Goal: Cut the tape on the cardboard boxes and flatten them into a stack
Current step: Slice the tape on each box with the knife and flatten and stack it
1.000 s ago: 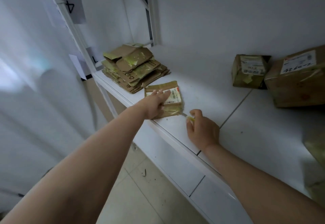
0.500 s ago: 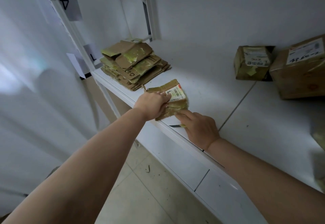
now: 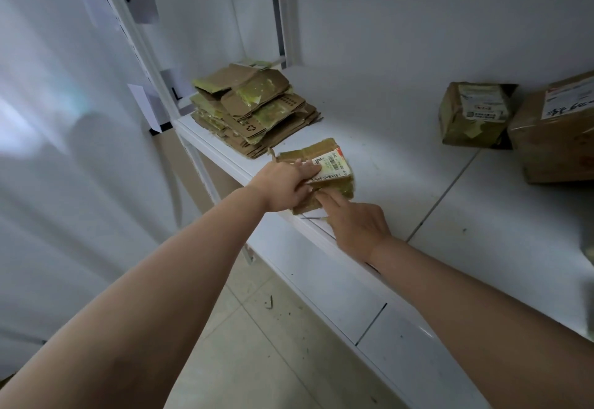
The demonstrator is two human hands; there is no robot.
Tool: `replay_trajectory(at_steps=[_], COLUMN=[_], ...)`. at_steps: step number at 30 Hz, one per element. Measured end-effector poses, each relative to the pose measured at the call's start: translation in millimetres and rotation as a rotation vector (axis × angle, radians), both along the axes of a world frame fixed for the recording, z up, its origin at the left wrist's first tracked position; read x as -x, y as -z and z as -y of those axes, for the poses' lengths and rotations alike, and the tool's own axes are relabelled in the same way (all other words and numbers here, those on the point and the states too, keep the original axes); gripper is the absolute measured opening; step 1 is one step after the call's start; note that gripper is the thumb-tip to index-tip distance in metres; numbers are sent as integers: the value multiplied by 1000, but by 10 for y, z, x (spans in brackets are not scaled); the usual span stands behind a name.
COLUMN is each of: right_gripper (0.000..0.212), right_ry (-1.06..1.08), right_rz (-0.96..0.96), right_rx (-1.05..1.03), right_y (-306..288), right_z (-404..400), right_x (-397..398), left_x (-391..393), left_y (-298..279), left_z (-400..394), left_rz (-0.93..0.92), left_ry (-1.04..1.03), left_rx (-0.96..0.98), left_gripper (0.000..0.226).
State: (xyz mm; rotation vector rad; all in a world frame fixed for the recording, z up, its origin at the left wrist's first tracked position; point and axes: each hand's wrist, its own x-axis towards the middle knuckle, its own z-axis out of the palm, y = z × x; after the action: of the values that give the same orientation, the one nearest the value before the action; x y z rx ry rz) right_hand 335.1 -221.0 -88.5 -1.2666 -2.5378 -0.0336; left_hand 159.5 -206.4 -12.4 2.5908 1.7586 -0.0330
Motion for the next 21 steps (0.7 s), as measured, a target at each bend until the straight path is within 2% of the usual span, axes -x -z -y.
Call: replay_trajectory(at_steps=[4,8,10,14,18,21], right_gripper=[39,34,35,41,56,59], right_ry=[49,30,16,23,55,68], right_rz=[15,13,15,30,74,110], right_rx=[66,98,101,162,89,66], right_y=[-131,-245,-282,-164,-124,-143], right_z=[-18,-27,-24,117,145,113], right_x=[81,67,55,-35,-49,-61], left_x=[106,144,156,169,166,175], left_y=[33,46,46,25,6,26], left_z=[-9,-68,-68,-68,-73,-63], left_rz=[97,103,125,162,206,219], left_ry=[-31,-47,-69,-89,-83,-95], left_rx=[71,128,160,199,208,214], left_gripper=[55,55,60,55,54,55])
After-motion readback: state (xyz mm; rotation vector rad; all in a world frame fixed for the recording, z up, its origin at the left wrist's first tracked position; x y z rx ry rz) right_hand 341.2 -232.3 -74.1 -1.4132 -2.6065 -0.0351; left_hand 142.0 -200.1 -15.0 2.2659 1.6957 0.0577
